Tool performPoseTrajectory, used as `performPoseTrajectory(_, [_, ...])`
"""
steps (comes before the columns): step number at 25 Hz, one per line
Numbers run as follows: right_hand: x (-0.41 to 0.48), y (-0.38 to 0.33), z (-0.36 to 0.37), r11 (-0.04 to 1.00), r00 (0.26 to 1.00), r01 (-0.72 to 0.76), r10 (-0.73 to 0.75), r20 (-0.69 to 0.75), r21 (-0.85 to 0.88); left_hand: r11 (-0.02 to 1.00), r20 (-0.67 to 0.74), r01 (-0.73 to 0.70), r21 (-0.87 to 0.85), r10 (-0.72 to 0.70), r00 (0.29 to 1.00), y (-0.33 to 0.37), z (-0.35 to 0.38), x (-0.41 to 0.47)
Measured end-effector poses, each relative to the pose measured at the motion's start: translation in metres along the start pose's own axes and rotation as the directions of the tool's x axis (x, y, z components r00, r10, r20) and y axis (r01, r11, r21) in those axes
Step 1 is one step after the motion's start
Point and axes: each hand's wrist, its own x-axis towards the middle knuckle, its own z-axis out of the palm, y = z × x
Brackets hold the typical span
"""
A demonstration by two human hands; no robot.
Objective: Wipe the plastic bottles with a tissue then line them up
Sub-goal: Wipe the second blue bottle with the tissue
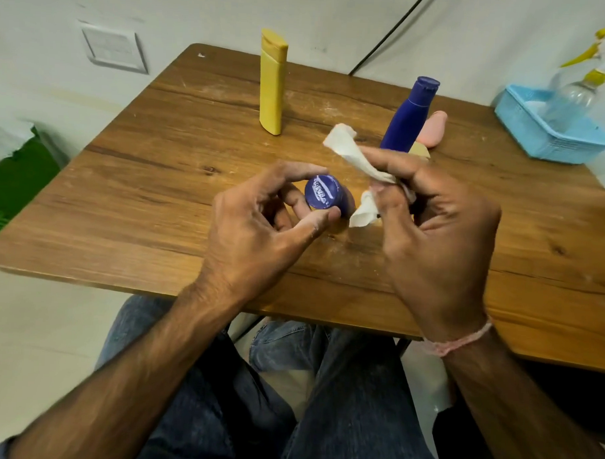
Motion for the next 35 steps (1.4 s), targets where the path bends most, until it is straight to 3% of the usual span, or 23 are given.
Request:
performPoseTrajectory(3, [-0.001,-0.007,0.006,0.946,0.938,0.287,-0.245,0.246,-0.152,0.994,-0.049,-0.059,0.094,0.064,0.997,0.007,0.003,0.003])
performPoseTrajectory(5, [-0.006,-0.004,0.009,0.895,0.888,0.382,-0.287,0.36,-0.229,0.996,-0.076,-0.069,0.053,0.072,0.994,0.009,0.001,0.007])
performPoseTrajectory(14, [0.01,0.001,-0.018,0.846,0.765,0.52,-0.4,0.505,-0.116,0.988,-0.055,-0.09,0.125,0.097,0.994,0.008,0.005,-0.002])
performPoseTrajectory(19, [0.018,0.003,-0.026,0.809,0.729,0.573,-0.429,0.533,-0.133,0.989,-0.083,-0.101,0.105,0.11,0.991,0.013,0.001,0.0])
performPoseTrajectory(22, [0.015,0.01,-0.023,0.786,0.751,0.578,-0.406,0.521,-0.22,0.971,-0.073,-0.128,0.204,0.145,0.987,0.021,0.001,0.001])
performPoseTrajectory(26, [0.016,0.017,-0.025,0.811,0.867,0.463,-0.33,0.374,-0.357,0.967,-0.065,-0.105,0.231,0.123,0.99,0.034,0.004,0.003])
performPoseTrajectory(29, [0.02,0.018,-0.034,0.875,0.931,0.343,-0.268,0.249,-0.34,0.981,-0.072,-0.04,0.19,0.054,0.996,0.038,0.003,0.005])
performPoseTrajectory(33, [0.002,0.006,-0.028,0.839,0.844,0.498,-0.41,0.346,-0.221,0.948,-0.018,-0.108,0.299,0.119,0.993,0.041,-0.003,0.01])
performPoseTrajectory(35, [0.006,0.012,-0.025,0.816,0.829,0.521,-0.414,0.376,-0.25,0.948,-0.004,-0.1,0.303,0.106,0.994,0.044,0.0,0.012])
